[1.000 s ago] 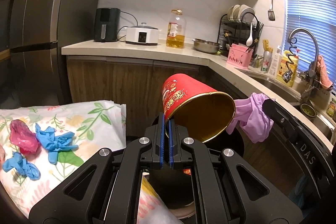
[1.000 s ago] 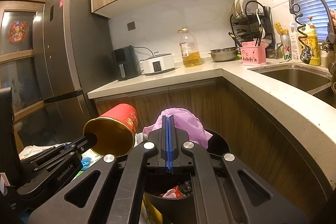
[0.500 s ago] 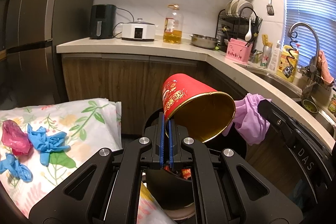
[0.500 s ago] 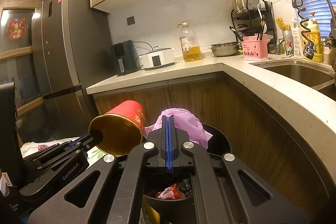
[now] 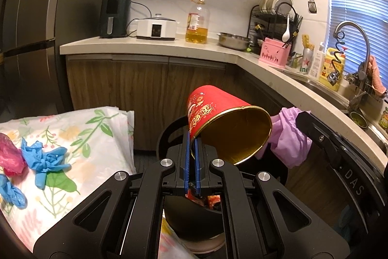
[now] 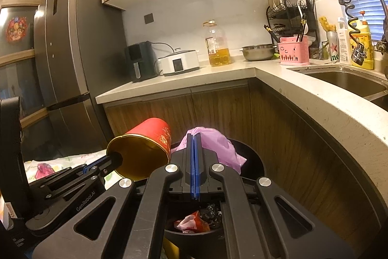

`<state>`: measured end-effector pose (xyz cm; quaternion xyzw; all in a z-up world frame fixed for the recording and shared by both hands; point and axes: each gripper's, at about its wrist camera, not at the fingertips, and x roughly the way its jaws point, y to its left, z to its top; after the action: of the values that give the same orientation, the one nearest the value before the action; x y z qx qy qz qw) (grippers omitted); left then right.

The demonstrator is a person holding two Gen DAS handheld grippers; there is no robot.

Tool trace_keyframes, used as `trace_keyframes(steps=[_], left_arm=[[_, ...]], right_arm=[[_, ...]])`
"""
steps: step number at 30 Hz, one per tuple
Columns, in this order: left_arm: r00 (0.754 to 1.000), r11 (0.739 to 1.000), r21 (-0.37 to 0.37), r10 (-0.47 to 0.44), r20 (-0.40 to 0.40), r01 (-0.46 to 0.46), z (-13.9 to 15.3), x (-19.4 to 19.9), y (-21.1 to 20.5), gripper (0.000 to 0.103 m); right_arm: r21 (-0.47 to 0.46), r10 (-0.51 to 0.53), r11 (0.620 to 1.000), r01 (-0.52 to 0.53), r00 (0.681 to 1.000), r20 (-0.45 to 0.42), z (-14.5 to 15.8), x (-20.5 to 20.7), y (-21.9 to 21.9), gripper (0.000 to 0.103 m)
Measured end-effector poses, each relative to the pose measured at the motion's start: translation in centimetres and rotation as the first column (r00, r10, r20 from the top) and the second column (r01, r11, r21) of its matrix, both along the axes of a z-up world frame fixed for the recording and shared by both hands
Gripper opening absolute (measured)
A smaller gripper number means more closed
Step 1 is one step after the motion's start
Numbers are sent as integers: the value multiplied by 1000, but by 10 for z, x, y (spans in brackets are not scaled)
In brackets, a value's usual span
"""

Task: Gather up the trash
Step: 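Open the right tool over the bin while the left tool releases the red cup, then move both open tools back over the table toward the snack bag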

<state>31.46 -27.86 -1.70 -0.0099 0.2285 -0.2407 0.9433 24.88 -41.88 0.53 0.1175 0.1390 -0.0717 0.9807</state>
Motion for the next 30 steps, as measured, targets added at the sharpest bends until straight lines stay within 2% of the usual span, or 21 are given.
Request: trace_keyframes(steps=[2, 3, 4, 5, 6, 8, 9, 10, 12, 13, 15, 20, 30], left_arm=[[1000, 1000, -3, -8, -5, 8, -2, 1, -1, 3], [1000, 1000, -7, -15, -7, 15, -3, 2, -1, 3], [1000, 1000, -5, -16, -10, 16, -4, 2, -2, 4], [1000, 1000, 4, -9, -11, 9, -5, 3, -3, 11], [1000, 1000, 14, -3, -17, 3, -7, 5, -3, 21], [1000, 1000, 7, -6, -28, 6, -10, 5, -1, 35], [999, 1000, 5, 11, -33, -10, -11, 6, 2, 46], [999, 1000, -2, 15, -36, -15, -12, 5, 4, 51], [999, 999, -23, 33, -40, -34, -12, 3, 13, 71], [998, 998, -32, 43, -38, -44, -12, 0, 18, 73], [998, 998, -37, 54, -34, -56, -12, -4, 26, 79], [993, 993, -30, 113, -32, -114, -12, -21, 53, 89], [967, 967, 11, 254, 19, -254, -17, -64, 114, 93]], right_arm=[[0, -5, 1000, 5, 1000, -3, 0, 1, -1, 11], [1, -11, 1000, 11, 1000, -3, -1, 0, -2, 21], [11, -16, 1000, 16, 1000, 1, -1, -1, -4, 26], [16, -21, 1000, 21, 1000, 3, -2, -2, -6, 29], [18, -30, 999, 30, 1000, 4, -2, -4, -7, 30], [27, -42, 999, 42, 999, 6, -2, -8, -11, 31], [29, -49, 998, 49, 999, 5, -2, -9, -11, 36], [29, -54, 998, 54, 999, 5, -2, -11, -11, 39], [25, -64, 998, 64, 998, 7, -1, -14, -10, 50], [19, -69, 997, 69, 998, 12, -1, -17, -8, 51], [11, -77, 997, 77, 997, 16, 1, -21, -5, 61], [10, -74, 997, 74, 997, 25, 4, -32, 5, 74], [-15, -41, 999, 41, 999, 22, 4, -51, 39, 75]])
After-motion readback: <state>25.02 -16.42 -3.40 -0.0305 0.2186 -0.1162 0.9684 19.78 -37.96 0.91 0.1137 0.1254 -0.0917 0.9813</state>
